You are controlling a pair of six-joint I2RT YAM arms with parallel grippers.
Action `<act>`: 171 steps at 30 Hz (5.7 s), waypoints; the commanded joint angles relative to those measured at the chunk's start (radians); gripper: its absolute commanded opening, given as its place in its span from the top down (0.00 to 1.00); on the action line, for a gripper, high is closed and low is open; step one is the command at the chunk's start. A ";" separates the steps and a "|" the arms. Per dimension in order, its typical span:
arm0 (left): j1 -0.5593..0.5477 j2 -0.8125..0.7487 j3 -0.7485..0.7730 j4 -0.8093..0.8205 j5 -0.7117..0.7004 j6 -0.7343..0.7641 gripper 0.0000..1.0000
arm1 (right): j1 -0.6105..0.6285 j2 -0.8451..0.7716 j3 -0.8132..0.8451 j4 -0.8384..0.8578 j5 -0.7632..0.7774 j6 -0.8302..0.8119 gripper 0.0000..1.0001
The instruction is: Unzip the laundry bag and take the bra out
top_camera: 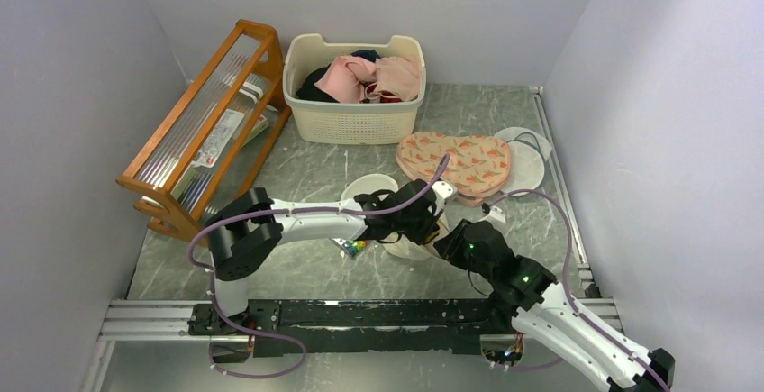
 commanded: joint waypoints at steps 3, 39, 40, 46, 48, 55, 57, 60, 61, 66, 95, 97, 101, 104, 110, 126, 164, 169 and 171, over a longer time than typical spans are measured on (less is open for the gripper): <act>-0.003 -0.083 -0.025 -0.003 0.012 0.021 0.85 | 0.003 -0.055 0.018 0.010 0.086 -0.023 0.65; 0.087 -0.614 -0.152 0.599 -0.075 -0.316 0.93 | 0.002 0.182 -0.012 0.245 0.100 -0.152 0.44; 0.108 -0.619 -0.144 0.585 -0.074 -0.395 0.93 | 0.003 0.185 -0.003 0.243 0.100 -0.157 0.44; 0.200 -0.631 -0.059 0.612 0.059 -0.484 0.93 | 0.003 0.164 0.039 0.220 0.095 -0.182 0.42; 0.201 -0.630 0.005 0.588 0.066 -0.431 0.93 | 0.004 0.145 0.043 0.216 0.093 -0.187 0.39; 0.205 -0.574 0.266 0.518 0.116 -0.344 0.93 | 0.003 0.096 0.049 0.203 0.080 -0.200 0.25; 0.205 -0.554 0.316 0.525 0.134 -0.335 0.93 | 0.003 0.086 0.060 0.194 0.078 -0.206 0.22; 0.205 -0.519 0.391 0.526 0.160 -0.331 0.93 | 0.003 0.066 0.075 0.184 0.077 -0.223 0.17; 0.205 -0.508 0.409 0.533 0.168 -0.334 0.93 | 0.003 0.055 0.080 0.184 0.074 -0.228 0.15; 0.206 -0.448 0.519 0.501 0.151 -0.282 0.93 | 0.004 0.024 0.101 0.159 0.062 -0.245 0.11; 0.683 0.169 1.182 0.592 0.058 0.026 0.93 | 0.003 0.006 0.181 0.118 -0.039 -0.317 0.00; 0.729 0.218 1.203 0.606 0.083 -0.014 0.93 | 0.003 -0.003 0.172 0.120 -0.037 -0.310 0.00; 0.822 0.290 1.224 0.619 0.134 -0.133 0.93 | 0.003 0.008 0.174 0.118 -0.018 -0.314 0.00; 0.858 0.245 1.060 0.675 0.186 -0.194 0.93 | 0.003 0.034 0.175 0.121 -0.001 -0.321 0.00; 0.859 0.114 0.718 0.711 0.243 -0.139 0.93 | 0.003 0.111 0.186 0.191 -0.009 -0.347 0.00; 0.798 0.144 0.395 0.524 0.148 0.289 0.93 | 0.002 0.500 0.344 0.486 -0.010 -0.486 0.00; 0.749 -1.041 0.134 -0.235 0.048 0.096 0.01 | -0.006 0.186 0.816 0.023 0.309 -0.791 0.00; 0.749 -1.074 0.089 -0.279 0.064 0.061 0.01 | -0.005 0.182 0.900 -0.026 0.332 -0.809 0.00; 0.750 -1.062 0.043 -0.303 0.083 0.015 0.01 | -0.006 0.177 0.910 -0.040 0.339 -0.806 0.00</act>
